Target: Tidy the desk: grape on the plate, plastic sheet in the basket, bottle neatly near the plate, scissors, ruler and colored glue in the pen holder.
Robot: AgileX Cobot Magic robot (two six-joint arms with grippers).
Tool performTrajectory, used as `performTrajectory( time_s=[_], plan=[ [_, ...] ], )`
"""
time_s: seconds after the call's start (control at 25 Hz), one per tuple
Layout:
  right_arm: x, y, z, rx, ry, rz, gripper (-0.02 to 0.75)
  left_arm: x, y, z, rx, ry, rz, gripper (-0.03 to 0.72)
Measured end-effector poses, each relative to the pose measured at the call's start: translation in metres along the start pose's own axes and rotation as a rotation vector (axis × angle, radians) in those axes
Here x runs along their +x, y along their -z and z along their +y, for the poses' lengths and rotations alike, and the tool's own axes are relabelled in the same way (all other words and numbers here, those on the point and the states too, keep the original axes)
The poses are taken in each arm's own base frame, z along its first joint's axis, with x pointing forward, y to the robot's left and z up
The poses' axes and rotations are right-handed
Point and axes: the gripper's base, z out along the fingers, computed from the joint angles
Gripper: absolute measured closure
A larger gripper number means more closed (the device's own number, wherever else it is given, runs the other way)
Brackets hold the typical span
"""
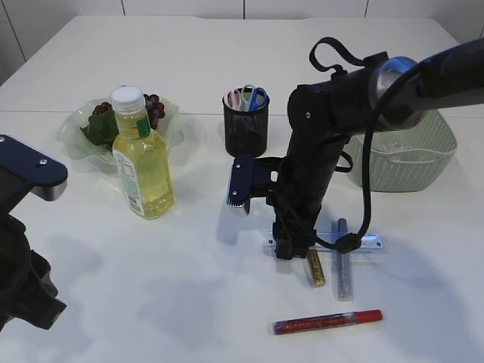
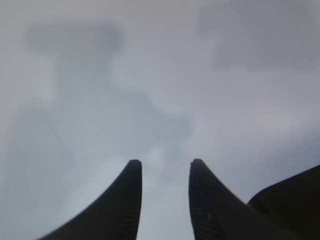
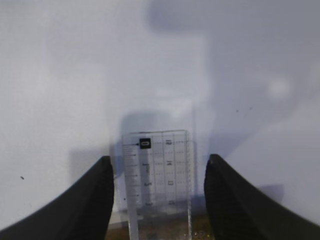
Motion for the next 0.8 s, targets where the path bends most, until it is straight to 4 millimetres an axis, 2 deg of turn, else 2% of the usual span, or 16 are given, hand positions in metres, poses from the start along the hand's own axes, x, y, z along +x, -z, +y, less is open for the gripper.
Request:
performTrajectory(
  time_s=[0.4,0.72,0.8],
  plan=[
    [0.0007,-0.0063,0.0001,-0.009,0.001,0.006,0.286,-0.0002,0.0,-0.0001,0.001,0.0,-0.002,0.449],
    [0.0004,-0.0063,-0.0002,-0.006,0.0,0.003,0.422,-0.0002,0.0,-0.0001,0.001,0.0,-0.002,0.449],
    [0.0001,-0.006,-0.0006,-0.005,0.0,0.002,0.437,-0.0002,0.0,-0.0001,0.001,0.0,-0.002,0.449]
  ],
)
